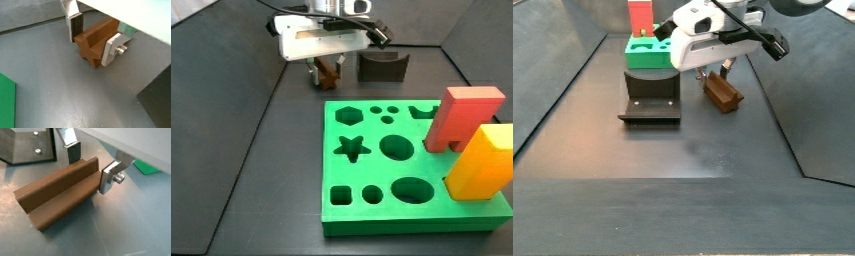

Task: Pick up the star object. Move up. Place the star object on the fixture. Regrasp the star object. Move to above the board. Insert the star object.
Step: Pick up the star object, then move up, then place the star object on the fixture.

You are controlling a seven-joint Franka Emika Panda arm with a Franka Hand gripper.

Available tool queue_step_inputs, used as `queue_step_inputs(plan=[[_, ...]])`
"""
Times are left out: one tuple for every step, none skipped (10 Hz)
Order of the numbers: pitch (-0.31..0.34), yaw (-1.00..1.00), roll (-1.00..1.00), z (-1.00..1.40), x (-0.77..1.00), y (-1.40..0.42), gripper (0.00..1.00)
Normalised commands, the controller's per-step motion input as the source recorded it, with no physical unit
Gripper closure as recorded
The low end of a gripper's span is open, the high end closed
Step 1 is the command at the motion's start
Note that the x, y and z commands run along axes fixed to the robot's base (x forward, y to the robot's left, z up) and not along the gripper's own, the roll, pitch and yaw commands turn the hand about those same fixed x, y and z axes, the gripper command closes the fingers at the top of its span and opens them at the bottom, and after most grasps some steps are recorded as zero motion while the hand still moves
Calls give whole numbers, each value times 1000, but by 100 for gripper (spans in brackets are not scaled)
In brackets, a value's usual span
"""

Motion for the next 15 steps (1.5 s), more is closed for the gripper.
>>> queue_step_inputs(plan=[[0,0,0,0,0,0,100],[0,0,0,833,0,0,100],[-16,-43,-1,870,19,-39,100],[17,-28,-18,720,-28,-32,100],[21,-17,-31,632,-31,-26,100],[23,2,-56,444,-31,-13,100],[24,8,-74,300,-27,-8,100],[0,0,0,1000,0,0,100],[-11,-2,-18,1000,7,2,100],[10,4,-30,1000,-5,-1,100],[21,17,-55,1000,-14,-3,100],[22,20,-68,1000,-17,-5,100],[27,15,-92,1000,-22,-5,100],[32,13,-103,984,-24,-6,100],[37,6,-122,799,-19,-4,100]])
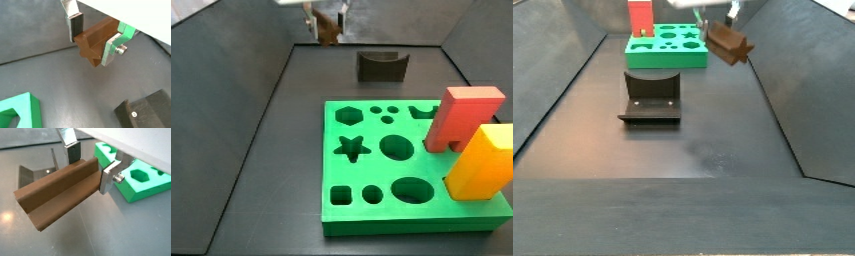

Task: Pick up the star object. Move up. Place the star object on the fixture. Regrasp the star object. Move to above the board. Insert the star object.
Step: Place the star object on the fixture.

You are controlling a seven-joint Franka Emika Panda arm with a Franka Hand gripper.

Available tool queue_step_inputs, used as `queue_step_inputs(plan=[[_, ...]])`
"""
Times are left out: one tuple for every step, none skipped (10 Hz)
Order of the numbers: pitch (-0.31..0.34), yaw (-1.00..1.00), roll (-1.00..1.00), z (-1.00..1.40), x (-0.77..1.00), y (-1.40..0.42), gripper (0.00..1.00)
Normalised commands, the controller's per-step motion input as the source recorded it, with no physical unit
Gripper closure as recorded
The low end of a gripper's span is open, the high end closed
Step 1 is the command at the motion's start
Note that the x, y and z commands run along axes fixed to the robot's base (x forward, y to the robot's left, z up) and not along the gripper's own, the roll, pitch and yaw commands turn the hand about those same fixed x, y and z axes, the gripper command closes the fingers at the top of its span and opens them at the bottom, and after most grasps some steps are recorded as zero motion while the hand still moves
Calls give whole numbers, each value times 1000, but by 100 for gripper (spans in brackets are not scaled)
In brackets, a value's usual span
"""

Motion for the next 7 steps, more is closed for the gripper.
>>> queue_step_inputs(plan=[[44,-3,-131,660,-14,0,100],[52,-17,-136,472,-7,6,100],[54,-23,-135,378,-5,6,100],[57,-1000,-63,426,1000,475,100],[80,-1000,-72,370,1000,478,100],[107,-1000,-85,329,1000,440,100],[133,-1000,-97,296,1000,374,100]])
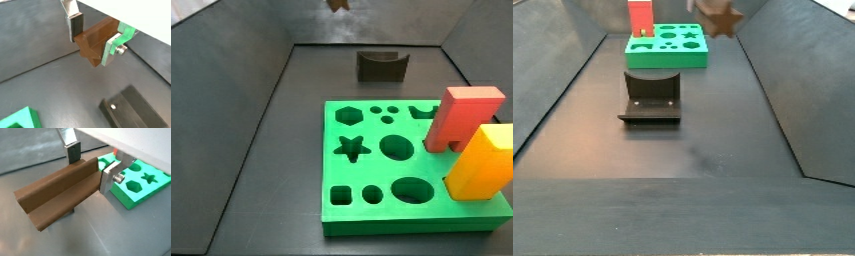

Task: Pick up the star object. Move up. Place the star object on the fixture. Regrasp the star object. Move to above the board. Insert the star object.
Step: Place the star object on the fixture.

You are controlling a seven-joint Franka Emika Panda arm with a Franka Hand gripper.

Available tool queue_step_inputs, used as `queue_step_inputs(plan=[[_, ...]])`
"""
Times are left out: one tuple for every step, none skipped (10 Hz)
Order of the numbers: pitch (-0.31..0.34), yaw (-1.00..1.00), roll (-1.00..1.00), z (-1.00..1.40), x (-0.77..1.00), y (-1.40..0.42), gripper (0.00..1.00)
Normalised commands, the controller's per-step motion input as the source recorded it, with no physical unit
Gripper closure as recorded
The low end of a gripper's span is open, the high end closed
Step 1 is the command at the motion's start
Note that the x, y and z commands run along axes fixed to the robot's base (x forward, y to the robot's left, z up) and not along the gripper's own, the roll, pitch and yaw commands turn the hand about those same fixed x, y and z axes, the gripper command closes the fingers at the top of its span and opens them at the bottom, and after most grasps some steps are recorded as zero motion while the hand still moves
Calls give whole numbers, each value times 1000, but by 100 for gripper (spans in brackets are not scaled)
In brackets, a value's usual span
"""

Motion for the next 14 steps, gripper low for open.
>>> queue_step_inputs(plan=[[148,-905,-99,271,1000,355,100],[132,-585,-83,232,1000,309,100],[119,-389,-69,208,1000,276,100],[116,-293,-61,190,1000,257,100],[115,-147,-43,152,1000,210,100],[116,-115,-37,141,1000,196,100],[135,-75,-31,118,1000,166,100],[139,-58,-22,92,1000,135,100],[145,-55,-18,73,1000,116,100],[147,-54,-16,66,1000,104,100],[160,-51,-11,38,891,68,100],[-27,-92,-1000,-883,500,-87,100],[-29,-94,-1000,-858,407,-88,100],[-47,-93,-1000,-613,314,-12,100]])
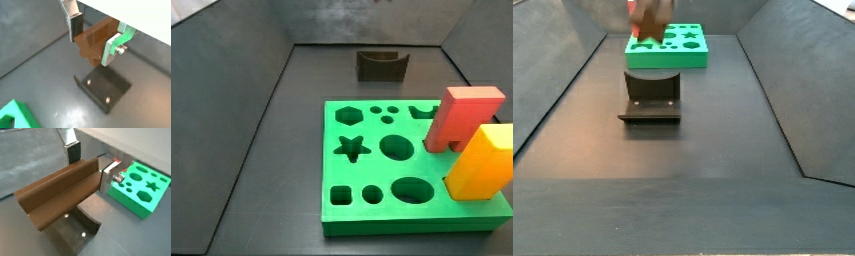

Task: Pick up the star object. Move up. Place the star object on the fixture. Regrasp the star object. Move to above the board. Insert the star object.
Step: Place the star object on the fixture.

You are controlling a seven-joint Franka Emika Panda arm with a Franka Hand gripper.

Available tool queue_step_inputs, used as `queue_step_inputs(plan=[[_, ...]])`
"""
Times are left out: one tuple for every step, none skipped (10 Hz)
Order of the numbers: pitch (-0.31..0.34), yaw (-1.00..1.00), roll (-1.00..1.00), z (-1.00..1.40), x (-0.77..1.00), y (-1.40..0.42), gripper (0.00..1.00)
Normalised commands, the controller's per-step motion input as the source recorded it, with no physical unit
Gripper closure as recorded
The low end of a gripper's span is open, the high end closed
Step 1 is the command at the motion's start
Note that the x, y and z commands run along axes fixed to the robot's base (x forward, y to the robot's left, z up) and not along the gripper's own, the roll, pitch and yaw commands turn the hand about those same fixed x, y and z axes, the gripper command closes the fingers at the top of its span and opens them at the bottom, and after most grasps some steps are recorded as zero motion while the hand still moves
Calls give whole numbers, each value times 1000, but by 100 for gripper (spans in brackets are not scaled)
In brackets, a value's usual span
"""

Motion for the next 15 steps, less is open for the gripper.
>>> queue_step_inputs(plan=[[-50,-94,-1000,-398,211,0,100],[-51,-95,-1000,-252,135,6,100],[-45,-95,-1000,-19,-26,24,100],[-39,-93,-1000,22,-27,30,100],[-27,-84,-906,11,4,34,100],[-12,-69,-720,-7,34,35,100],[14,-53,-472,-12,57,41,100],[28,-45,-271,-7,62,31,100],[30,-44,-215,-6,59,25,100],[178,-44,-1000,-1000,123,132,100],[176,-61,-1000,-1000,127,137,100],[205,-110,-945,-1000,140,138,100],[197,-126,-838,-1000,147,136,100],[148,-160,-611,-1000,153,139,100],[95,-186,-378,-1000,160,145,100]])
